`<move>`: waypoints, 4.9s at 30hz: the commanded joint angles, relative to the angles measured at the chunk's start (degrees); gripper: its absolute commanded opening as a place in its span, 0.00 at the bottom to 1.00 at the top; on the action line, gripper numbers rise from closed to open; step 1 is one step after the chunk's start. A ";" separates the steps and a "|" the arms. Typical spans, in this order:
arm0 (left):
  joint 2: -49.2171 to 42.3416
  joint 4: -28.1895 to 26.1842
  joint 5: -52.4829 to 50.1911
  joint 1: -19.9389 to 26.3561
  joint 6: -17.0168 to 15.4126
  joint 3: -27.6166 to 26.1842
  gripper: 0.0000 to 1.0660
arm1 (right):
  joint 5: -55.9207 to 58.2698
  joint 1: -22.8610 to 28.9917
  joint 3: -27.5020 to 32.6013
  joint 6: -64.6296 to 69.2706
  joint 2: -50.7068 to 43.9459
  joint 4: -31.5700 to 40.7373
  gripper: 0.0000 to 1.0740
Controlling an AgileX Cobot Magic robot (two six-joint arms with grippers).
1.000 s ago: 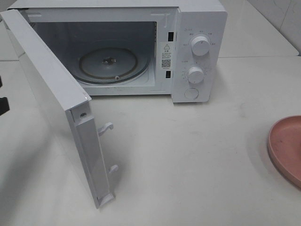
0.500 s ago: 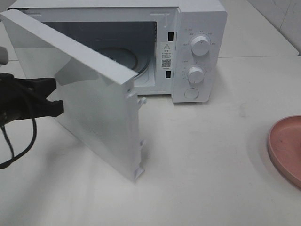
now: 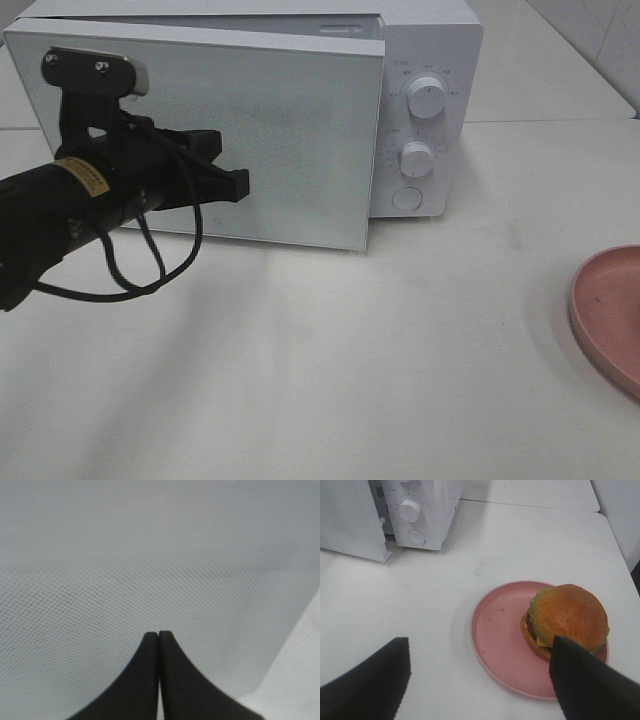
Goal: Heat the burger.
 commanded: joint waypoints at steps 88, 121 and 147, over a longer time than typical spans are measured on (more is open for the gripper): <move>-15.64 -8.77 109.21 18.11 8.77 -19.71 0.92 | -0.40 -0.46 0.17 0.57 -1.55 0.06 0.70; -74.71 -0.46 110.52 36.33 6.53 5.27 0.92 | -0.40 -0.46 0.17 0.57 -1.55 0.06 0.70; -98.55 0.52 104.97 36.33 6.53 8.77 0.92 | -0.40 -0.46 0.17 0.63 -1.55 0.06 0.70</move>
